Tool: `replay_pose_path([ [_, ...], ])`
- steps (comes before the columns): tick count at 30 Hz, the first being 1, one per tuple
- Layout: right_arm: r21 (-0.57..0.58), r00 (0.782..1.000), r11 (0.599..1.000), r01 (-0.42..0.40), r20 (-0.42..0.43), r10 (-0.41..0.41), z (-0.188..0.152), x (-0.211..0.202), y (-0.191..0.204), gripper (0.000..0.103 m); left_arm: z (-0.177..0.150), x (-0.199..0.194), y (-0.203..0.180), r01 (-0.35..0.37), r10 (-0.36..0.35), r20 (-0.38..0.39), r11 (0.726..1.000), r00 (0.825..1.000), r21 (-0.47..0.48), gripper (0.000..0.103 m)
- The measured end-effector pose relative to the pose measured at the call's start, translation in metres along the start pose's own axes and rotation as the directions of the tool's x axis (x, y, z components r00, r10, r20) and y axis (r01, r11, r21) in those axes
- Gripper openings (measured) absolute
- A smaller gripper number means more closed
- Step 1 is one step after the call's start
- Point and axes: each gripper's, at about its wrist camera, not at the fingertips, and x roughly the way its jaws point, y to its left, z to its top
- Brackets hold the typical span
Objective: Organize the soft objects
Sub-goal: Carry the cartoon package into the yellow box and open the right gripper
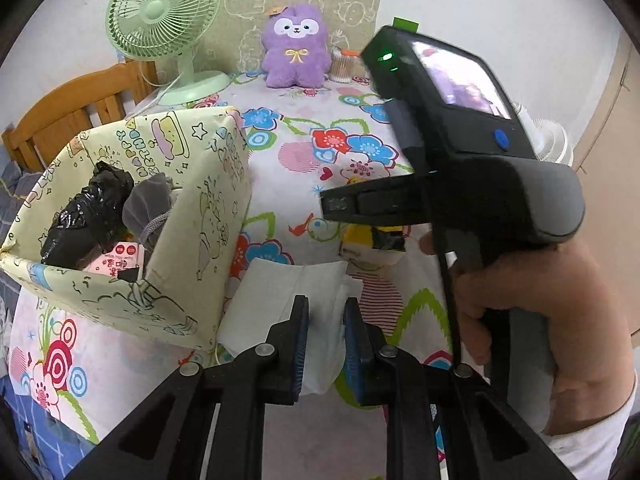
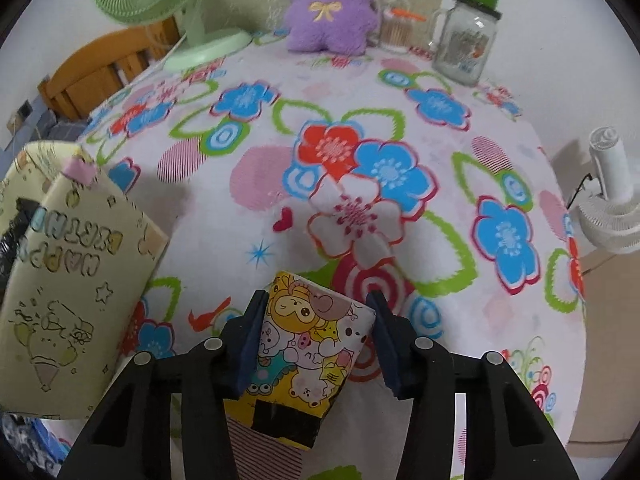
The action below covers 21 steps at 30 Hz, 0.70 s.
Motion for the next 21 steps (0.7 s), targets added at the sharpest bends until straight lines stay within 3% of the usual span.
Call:
replay_pose_path([
  [10,0.049,0.990,0.998,-0.027,0.139,0.020,0.004,-0.052,-0.013,0.051,-0.003,-0.017,-0.001,-0.005,0.005,0.028,1.000,1.000,0.001,0.011],
  [21,0.062,0.976,0.994,-0.093,0.204,0.078,0.003,-0.084,-0.009,0.052,0.009,-0.050,0.010,-0.026,0.026,0.114,1.000,0.993,-0.004,0.008],
])
